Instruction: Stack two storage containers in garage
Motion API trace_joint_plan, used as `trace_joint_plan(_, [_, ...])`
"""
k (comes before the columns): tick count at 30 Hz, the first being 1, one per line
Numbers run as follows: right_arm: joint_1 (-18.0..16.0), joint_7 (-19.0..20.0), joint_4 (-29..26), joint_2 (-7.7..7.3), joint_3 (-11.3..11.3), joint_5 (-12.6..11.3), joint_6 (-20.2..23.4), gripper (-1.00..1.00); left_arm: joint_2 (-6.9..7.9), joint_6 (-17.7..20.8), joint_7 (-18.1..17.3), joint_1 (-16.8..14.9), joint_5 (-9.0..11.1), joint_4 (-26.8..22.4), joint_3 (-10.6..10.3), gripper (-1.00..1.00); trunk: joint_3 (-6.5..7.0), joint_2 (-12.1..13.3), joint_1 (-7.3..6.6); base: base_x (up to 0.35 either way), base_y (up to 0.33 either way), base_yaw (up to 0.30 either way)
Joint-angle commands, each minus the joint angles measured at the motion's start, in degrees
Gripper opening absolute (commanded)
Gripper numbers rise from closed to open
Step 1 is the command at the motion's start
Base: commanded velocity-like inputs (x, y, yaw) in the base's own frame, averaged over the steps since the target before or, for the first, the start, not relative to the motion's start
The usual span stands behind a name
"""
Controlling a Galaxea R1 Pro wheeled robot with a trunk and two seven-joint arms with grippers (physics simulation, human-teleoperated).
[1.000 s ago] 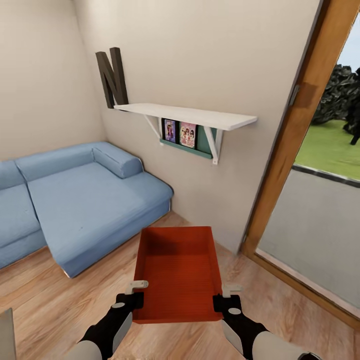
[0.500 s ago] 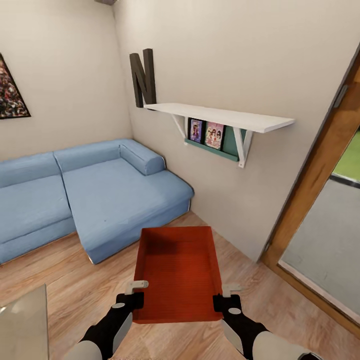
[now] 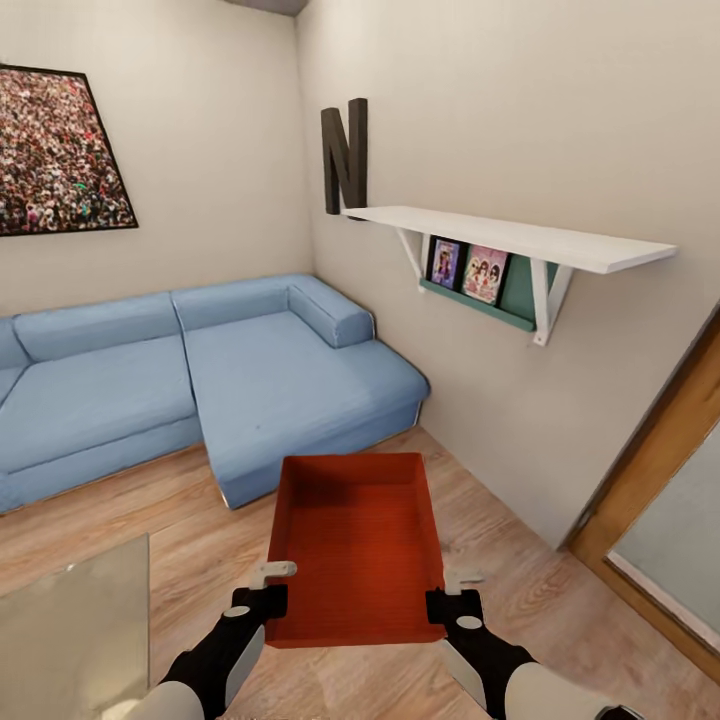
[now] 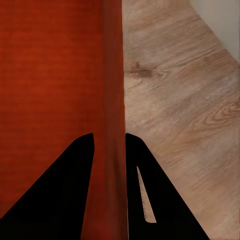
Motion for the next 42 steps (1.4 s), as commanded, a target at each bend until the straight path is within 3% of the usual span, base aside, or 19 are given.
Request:
trace_joint_plan(1, [0.0, -0.5, 1.0, -1.43, 0.7, -0.5, -0.4, -1.00, 0.10, 0.4, 0.7, -0.1, -0.7, -0.2, 0.6, -1.00, -0.05, 0.0, 0.00, 0.000, 0.000, 0.300])
trace_joint_plan(42, [0.0, -0.6, 1.0, -1.38, 0.7, -0.5, -0.4, -1.00, 0.10, 0.4, 0.7, -0.1, -0.7, -0.1, 0.6, -1.00, -0.05, 0.0, 0.00, 0.000, 0.000, 0.300])
